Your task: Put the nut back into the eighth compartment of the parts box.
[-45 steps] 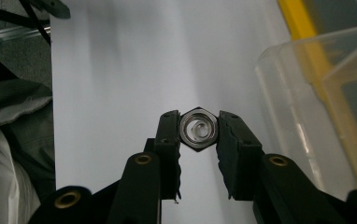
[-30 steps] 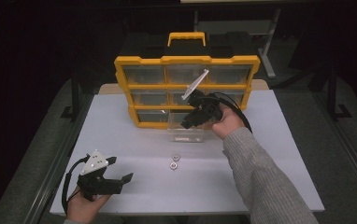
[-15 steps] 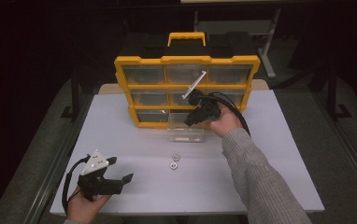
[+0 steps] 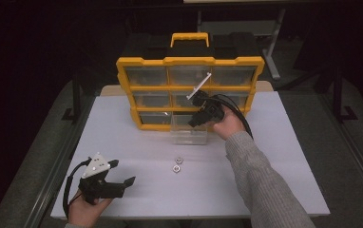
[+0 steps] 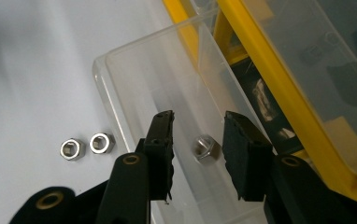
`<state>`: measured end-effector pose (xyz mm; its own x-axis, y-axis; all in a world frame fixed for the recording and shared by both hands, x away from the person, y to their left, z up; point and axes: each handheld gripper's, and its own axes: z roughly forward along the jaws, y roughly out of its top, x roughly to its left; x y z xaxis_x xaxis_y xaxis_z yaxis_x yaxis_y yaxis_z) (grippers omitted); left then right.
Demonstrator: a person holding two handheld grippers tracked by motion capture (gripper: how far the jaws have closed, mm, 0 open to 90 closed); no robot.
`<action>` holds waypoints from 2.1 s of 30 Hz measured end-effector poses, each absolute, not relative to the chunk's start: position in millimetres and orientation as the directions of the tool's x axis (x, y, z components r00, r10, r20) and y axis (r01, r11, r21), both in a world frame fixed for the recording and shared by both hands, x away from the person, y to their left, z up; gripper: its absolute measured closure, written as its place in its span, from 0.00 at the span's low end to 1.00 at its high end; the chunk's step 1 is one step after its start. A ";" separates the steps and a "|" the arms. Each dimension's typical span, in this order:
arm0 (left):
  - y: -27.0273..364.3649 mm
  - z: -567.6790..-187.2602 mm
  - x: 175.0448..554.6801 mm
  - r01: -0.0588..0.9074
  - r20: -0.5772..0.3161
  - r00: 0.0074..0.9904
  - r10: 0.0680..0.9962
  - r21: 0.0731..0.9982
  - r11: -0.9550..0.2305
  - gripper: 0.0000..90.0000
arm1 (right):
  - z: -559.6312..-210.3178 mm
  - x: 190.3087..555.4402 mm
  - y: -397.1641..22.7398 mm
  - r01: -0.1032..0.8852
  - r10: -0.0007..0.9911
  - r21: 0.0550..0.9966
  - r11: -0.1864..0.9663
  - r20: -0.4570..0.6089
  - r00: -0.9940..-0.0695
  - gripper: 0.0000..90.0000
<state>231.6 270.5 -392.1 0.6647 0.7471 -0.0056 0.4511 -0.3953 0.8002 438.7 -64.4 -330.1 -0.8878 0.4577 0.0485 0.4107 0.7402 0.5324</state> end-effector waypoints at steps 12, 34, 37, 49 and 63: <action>269.8 -391.3 231.5 0.447 0.005 0.668 0.744 0.797 -0.407 0.18 | -310.4 413.8 -67.3 0.365 0.403 0.572 0.735 0.066 -0.913 0.60; 270.0 -391.3 231.3 0.451 0.002 0.664 0.748 0.797 -0.402 0.18 | -321.6 354.6 -53.4 0.288 0.297 0.610 0.738 0.089 -0.951 0.54; 269.3 -391.7 231.2 0.453 -0.007 0.658 0.753 0.802 -0.389 0.18 | -329.1 350.4 -49.8 0.289 0.293 0.603 0.743 0.094 -0.951 0.53; 271.0 -391.1 231.2 0.451 0.000 0.662 0.750 0.799 -0.398 0.18 | -372.2 340.6 -32.6 0.292 0.272 0.548 0.784 0.119 -0.955 0.55; 269.4 -392.0 231.2 0.452 -0.011 0.658 0.753 0.805 -0.383 0.18 | -417.1 341.9 -18.2 0.303 0.271 0.467 0.831 0.136 -0.953 0.58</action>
